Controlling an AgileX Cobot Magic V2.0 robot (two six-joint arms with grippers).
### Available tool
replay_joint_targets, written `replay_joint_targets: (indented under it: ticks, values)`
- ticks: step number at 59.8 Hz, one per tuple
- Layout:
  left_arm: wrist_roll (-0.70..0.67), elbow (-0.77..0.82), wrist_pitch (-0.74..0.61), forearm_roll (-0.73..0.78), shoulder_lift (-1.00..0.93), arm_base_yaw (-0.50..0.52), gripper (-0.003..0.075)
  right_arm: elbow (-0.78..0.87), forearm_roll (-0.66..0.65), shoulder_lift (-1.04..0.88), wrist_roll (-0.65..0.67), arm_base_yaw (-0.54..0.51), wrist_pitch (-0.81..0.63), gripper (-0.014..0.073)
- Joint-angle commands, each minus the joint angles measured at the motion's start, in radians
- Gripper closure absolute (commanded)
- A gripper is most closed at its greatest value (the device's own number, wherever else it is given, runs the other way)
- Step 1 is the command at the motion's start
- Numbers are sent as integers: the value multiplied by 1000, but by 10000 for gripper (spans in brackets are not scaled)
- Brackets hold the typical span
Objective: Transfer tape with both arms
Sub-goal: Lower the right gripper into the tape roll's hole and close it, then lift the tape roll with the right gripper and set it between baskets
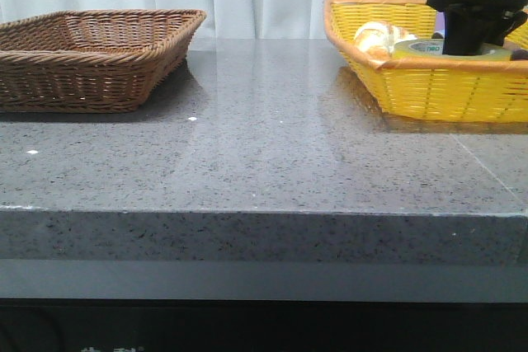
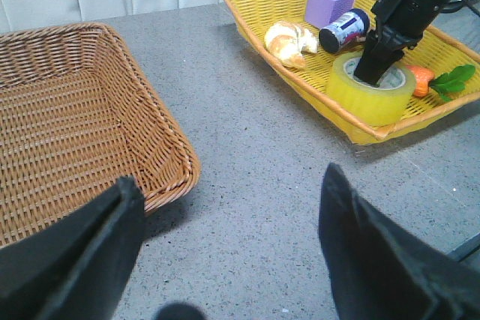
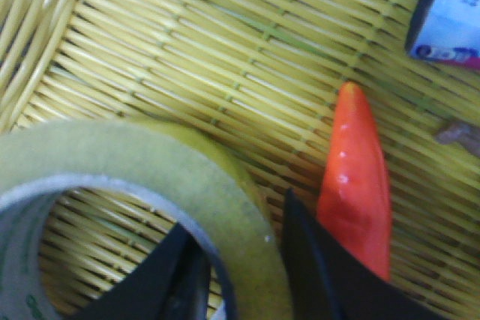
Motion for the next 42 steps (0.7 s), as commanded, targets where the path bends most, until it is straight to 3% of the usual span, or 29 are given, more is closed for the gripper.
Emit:
replay_joint_targets:
  ticks: [1,28,42]
  values:
    - [-4,-34,-67,-10,2,-10,228,-45,13,-53,-11,0,-1,371]
    - [-4,-34,-67,-10,2,-10,228,-86,46,-215,-9,0,60,403]
    - [-4,-34,-67,-10,2,-10,228,-85,188,-318,-6,6,75,403]
